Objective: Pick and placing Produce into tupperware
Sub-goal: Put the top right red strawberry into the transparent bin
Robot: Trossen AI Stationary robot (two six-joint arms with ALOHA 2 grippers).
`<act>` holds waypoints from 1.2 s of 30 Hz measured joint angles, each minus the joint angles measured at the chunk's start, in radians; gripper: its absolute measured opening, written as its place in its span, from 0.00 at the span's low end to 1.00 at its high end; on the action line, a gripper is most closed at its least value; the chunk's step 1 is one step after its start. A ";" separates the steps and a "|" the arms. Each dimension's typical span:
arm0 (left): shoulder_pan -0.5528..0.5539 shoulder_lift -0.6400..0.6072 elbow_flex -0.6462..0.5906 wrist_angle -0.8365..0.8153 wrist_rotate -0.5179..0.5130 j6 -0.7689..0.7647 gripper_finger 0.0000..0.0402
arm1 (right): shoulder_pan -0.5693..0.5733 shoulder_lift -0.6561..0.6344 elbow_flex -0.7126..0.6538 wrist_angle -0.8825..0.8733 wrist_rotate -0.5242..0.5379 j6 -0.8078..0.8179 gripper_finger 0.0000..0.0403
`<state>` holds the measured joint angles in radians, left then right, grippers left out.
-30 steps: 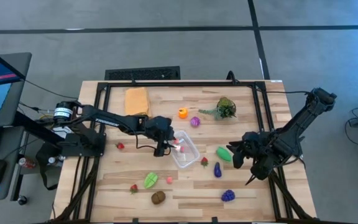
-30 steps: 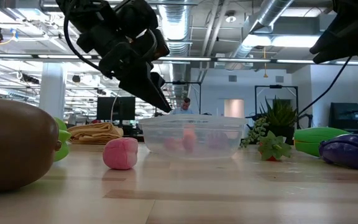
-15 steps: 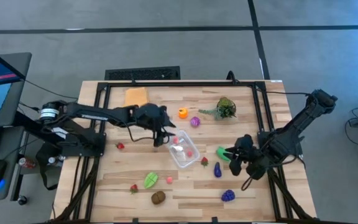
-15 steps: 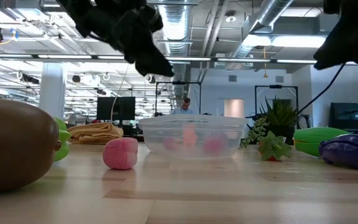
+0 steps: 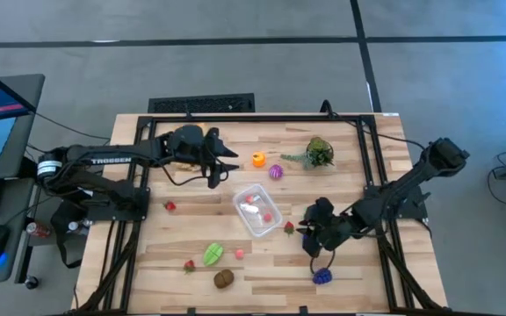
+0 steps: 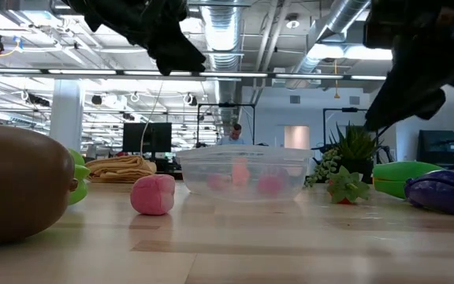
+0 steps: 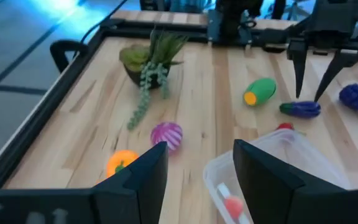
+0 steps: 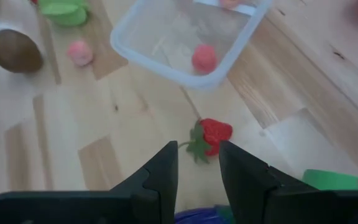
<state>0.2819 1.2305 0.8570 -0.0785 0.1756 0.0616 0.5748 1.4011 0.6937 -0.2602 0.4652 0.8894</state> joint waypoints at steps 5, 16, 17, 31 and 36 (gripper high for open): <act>0.013 -0.003 0.000 -0.078 0.000 0.002 0.43 | -0.031 0.040 0.000 0.048 -0.019 0.000 0.46; 0.012 -0.003 0.000 -0.136 0.000 0.026 0.43 | -0.120 0.128 0.000 0.124 -0.176 0.002 0.66; 0.012 -0.003 0.000 -0.140 0.000 0.026 0.43 | -0.126 0.133 0.000 0.126 -0.176 0.003 0.66; 0.012 -0.003 0.000 -0.177 0.001 0.027 0.43 | -0.159 0.223 0.002 0.169 -0.206 0.026 0.66; 0.012 -0.003 0.000 -0.177 0.000 0.027 0.43 | -0.159 0.223 0.002 0.163 -0.202 0.034 0.63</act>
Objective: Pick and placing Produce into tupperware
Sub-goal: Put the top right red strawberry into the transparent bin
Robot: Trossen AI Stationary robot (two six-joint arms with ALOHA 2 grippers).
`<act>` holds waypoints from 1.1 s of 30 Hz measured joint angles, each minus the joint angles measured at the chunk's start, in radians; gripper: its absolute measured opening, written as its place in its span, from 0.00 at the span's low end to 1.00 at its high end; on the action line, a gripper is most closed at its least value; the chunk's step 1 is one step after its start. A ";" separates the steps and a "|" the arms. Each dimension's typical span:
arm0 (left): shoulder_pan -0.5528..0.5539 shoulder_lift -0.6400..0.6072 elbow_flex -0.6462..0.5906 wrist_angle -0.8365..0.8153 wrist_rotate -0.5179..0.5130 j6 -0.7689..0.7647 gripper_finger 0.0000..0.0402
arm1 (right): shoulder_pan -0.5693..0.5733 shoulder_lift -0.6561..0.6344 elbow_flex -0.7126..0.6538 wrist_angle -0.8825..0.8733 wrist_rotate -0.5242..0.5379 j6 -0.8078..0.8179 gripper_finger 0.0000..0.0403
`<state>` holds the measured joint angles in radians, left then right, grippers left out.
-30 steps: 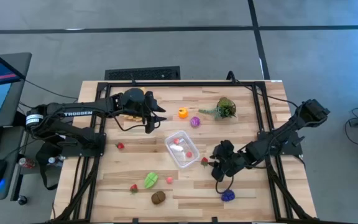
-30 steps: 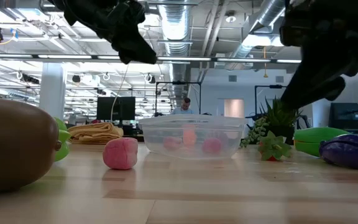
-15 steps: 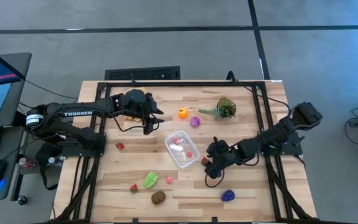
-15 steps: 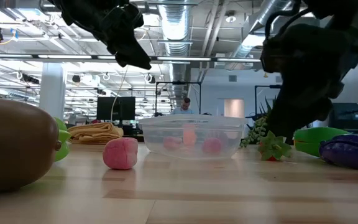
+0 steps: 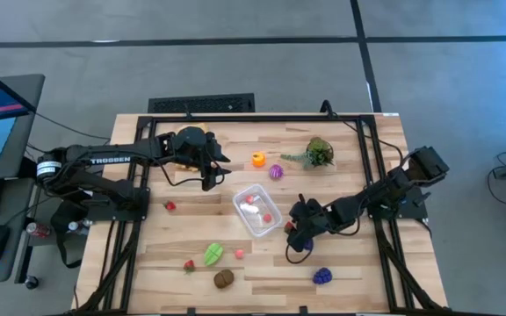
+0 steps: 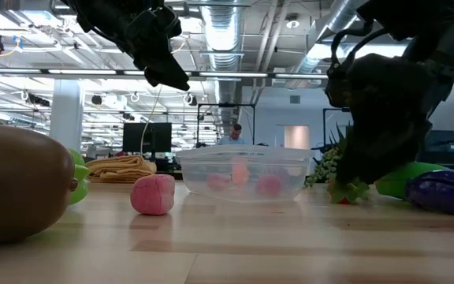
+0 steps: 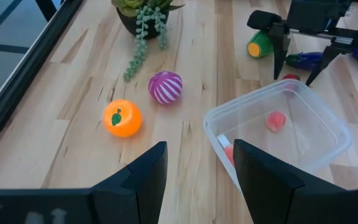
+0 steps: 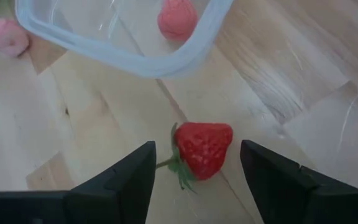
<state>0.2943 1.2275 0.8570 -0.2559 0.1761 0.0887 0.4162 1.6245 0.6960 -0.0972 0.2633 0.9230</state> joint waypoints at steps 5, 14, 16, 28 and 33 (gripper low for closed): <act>0.000 0.000 0.000 0.000 -0.002 0.000 0.43 | 0.000 0.000 -0.001 -0.011 -0.002 0.003 0.53; 0.000 0.000 0.000 0.000 -0.003 0.000 0.43 | 0.000 0.000 -0.002 -0.009 -0.002 0.004 0.31; 0.000 0.000 0.000 0.000 -0.003 0.000 0.43 | 0.000 0.000 -0.002 -0.005 -0.002 0.011 0.28; 0.000 0.000 0.000 0.000 -0.005 0.000 0.43 | 0.017 -0.002 -0.002 0.003 -0.005 0.034 0.24; 0.000 0.000 0.000 0.001 -0.006 -0.001 0.43 | 0.030 -0.003 -0.002 0.001 -0.004 0.047 0.22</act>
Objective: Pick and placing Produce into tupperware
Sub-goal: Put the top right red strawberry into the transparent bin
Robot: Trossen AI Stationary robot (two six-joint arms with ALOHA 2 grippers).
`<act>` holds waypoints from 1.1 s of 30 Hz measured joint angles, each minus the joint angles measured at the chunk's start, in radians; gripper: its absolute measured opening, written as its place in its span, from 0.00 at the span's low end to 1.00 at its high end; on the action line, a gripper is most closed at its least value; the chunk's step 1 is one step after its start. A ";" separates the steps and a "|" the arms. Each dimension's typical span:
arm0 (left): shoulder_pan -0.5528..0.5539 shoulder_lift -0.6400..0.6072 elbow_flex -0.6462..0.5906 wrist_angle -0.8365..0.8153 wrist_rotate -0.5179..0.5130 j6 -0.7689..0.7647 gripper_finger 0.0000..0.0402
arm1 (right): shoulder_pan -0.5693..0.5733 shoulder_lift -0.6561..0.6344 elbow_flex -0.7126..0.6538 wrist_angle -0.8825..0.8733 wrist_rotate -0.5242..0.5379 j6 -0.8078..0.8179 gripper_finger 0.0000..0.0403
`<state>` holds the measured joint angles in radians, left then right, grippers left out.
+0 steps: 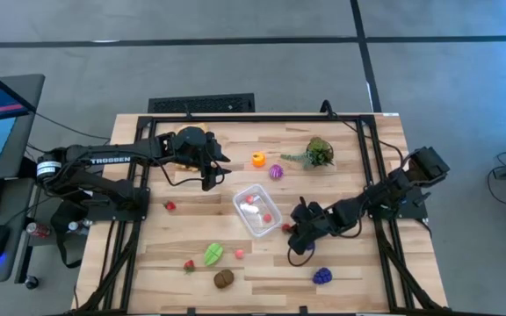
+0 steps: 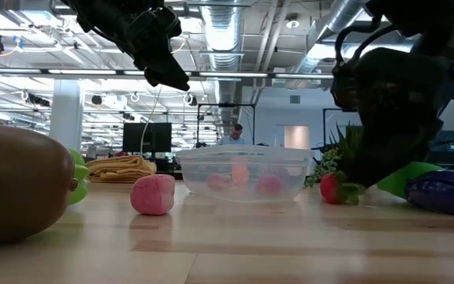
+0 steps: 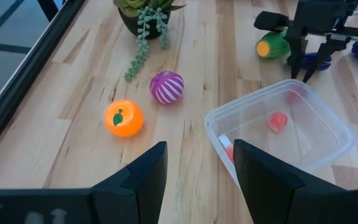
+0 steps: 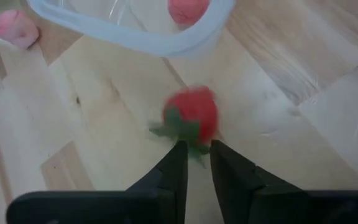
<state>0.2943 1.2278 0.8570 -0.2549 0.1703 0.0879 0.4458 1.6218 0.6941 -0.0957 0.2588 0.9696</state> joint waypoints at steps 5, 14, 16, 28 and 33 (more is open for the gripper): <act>0.000 0.000 0.000 0.006 -0.001 0.000 0.43 | 0.000 0.000 0.000 0.021 0.001 -0.010 0.25; 0.000 0.000 0.000 0.007 -0.002 0.000 0.43 | -0.001 0.000 0.000 0.045 0.003 -0.036 0.48; 0.000 0.000 0.000 0.007 -0.002 0.000 0.43 | -0.001 0.000 0.000 0.046 0.003 -0.036 0.55; 0.000 0.000 0.000 0.010 -0.026 0.000 0.43 | -0.009 -0.001 0.000 0.099 0.000 -0.063 0.69; 0.000 0.000 0.000 0.010 -0.026 0.000 0.43 | -0.028 0.000 0.000 0.107 0.003 -0.082 0.69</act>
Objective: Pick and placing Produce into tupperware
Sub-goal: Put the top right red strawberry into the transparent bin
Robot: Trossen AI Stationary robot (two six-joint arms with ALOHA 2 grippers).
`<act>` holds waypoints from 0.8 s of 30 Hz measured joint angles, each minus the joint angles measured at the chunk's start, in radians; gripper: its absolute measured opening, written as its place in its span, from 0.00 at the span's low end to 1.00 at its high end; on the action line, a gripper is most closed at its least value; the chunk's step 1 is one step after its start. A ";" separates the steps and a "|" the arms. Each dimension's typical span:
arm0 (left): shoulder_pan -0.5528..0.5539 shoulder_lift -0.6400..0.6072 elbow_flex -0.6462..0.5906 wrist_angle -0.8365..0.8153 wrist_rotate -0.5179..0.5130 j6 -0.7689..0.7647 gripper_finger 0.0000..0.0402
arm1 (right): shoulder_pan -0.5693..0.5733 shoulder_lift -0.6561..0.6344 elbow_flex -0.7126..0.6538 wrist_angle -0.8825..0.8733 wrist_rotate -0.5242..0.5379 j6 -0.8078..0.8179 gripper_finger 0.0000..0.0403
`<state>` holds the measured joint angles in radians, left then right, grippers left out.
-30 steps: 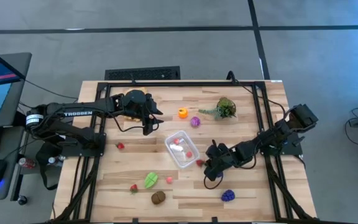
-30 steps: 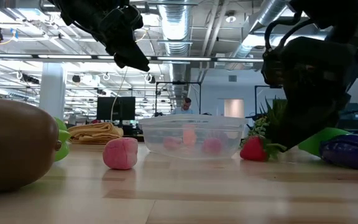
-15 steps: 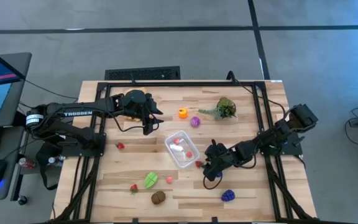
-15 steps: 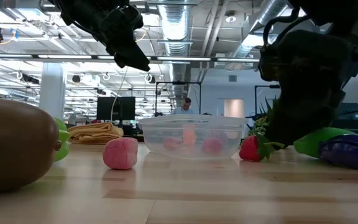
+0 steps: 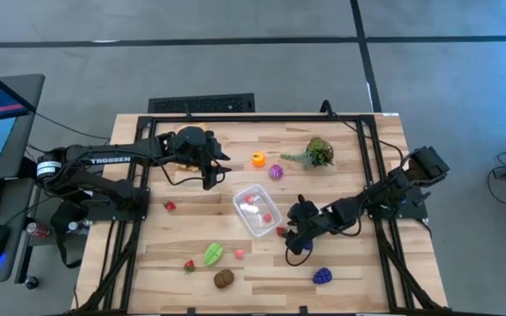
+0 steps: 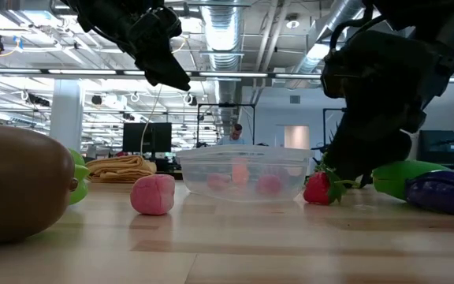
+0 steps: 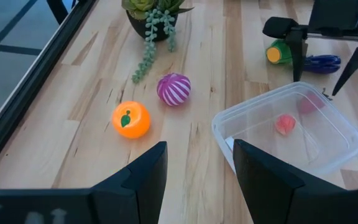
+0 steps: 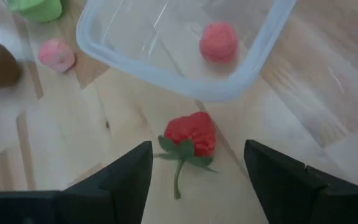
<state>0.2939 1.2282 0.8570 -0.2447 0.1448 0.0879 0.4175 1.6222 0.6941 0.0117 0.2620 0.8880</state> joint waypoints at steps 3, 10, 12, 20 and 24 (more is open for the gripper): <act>0.000 0.000 0.000 0.000 0.000 0.000 0.43 | -0.016 0.001 0.000 0.014 -0.003 -0.025 0.69; 0.000 0.000 0.000 -0.011 0.000 0.001 0.43 | -0.038 0.001 0.000 0.035 -0.026 -0.062 0.69; 0.000 0.000 0.000 -0.011 0.000 0.002 0.43 | -0.041 0.001 0.000 0.045 -0.044 -0.080 0.69; 0.000 0.000 0.000 -0.011 0.000 0.011 0.43 | -0.042 0.002 0.000 0.049 -0.053 -0.103 0.69; 0.000 0.000 0.000 -0.011 0.000 0.012 0.43 | -0.042 0.002 0.000 0.041 -0.053 -0.111 0.69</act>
<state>0.2939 1.2282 0.8566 -0.2562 0.1452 0.0998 0.3750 1.6241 0.6941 0.0526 0.2088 0.7773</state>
